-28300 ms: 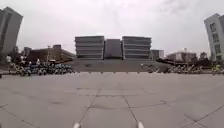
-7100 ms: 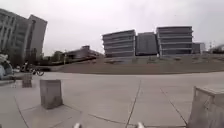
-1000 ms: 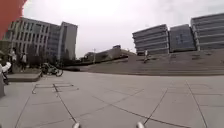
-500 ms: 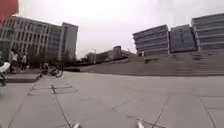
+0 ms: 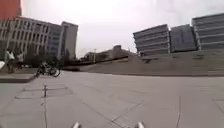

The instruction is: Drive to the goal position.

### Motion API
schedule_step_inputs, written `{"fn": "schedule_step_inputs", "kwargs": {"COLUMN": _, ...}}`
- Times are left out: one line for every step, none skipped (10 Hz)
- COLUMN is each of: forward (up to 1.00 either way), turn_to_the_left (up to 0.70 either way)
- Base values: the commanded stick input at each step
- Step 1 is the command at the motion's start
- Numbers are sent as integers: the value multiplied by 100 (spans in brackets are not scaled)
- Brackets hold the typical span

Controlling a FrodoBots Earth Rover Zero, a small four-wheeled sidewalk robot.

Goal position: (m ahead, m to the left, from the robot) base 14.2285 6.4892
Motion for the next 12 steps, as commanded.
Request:
{"fn": "schedule_step_inputs", "kwargs": {"forward": 85, "turn_to_the_left": 0}}
{"fn": "schedule_step_inputs", "kwargs": {"forward": 85, "turn_to_the_left": 0}}
{"fn": "schedule_step_inputs", "kwargs": {"forward": 85, "turn_to_the_left": 0}}
{"fn": "schedule_step_inputs", "kwargs": {"forward": 85, "turn_to_the_left": 0}}
{"fn": "schedule_step_inputs", "kwargs": {"forward": 85, "turn_to_the_left": 0}}
{"fn": "schedule_step_inputs", "kwargs": {"forward": 85, "turn_to_the_left": 2}}
{"fn": "schedule_step_inputs", "kwargs": {"forward": 85, "turn_to_the_left": 7}}
{"fn": "schedule_step_inputs", "kwargs": {"forward": 85, "turn_to_the_left": 17}}
{"fn": "schedule_step_inputs", "kwargs": {"forward": 85, "turn_to_the_left": 31}}
{"fn": "schedule_step_inputs", "kwargs": {"forward": 85, "turn_to_the_left": 34}}
{"fn": "schedule_step_inputs", "kwargs": {"forward": 85, "turn_to_the_left": 34}}
{"fn": "schedule_step_inputs", "kwargs": {"forward": 85, "turn_to_the_left": 34}}
